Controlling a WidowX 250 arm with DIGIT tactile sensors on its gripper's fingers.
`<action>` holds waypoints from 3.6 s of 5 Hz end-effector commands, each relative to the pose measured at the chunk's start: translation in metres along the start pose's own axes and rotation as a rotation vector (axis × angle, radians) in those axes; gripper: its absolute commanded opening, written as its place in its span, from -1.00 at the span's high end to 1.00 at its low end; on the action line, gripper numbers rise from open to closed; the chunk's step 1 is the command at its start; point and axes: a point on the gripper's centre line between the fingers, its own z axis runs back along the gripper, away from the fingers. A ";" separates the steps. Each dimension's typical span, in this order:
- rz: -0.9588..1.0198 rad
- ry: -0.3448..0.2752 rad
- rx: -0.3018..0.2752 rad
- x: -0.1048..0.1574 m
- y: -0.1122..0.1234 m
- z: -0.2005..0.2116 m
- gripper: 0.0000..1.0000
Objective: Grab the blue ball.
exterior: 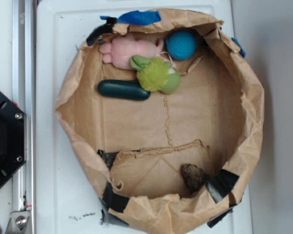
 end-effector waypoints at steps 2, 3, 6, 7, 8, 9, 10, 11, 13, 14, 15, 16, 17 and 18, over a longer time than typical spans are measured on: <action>0.043 -0.015 -0.011 0.035 0.005 -0.004 -1.00; 0.093 -0.065 0.010 0.080 0.022 -0.016 -1.00; 0.450 -0.182 0.015 0.095 0.028 -0.060 -1.00; 0.450 -0.182 0.015 0.095 0.028 -0.060 -1.00; 0.450 -0.182 0.015 0.095 0.028 -0.060 -1.00; 0.450 -0.182 0.015 0.095 0.028 -0.060 -1.00; 0.450 -0.182 0.015 0.095 0.028 -0.060 -1.00; 0.473 -0.163 0.051 0.091 0.031 -0.083 -1.00; 0.482 -0.132 0.026 0.105 0.055 -0.113 -1.00; 0.490 -0.125 0.026 0.116 0.065 -0.118 -1.00; 0.514 -0.106 0.021 0.162 0.081 -0.124 -1.00; 0.507 -0.100 0.047 0.175 0.082 -0.130 -1.00; 0.524 -0.106 0.065 0.178 0.086 -0.137 -1.00; 0.492 -0.116 0.076 0.160 0.074 -0.144 -1.00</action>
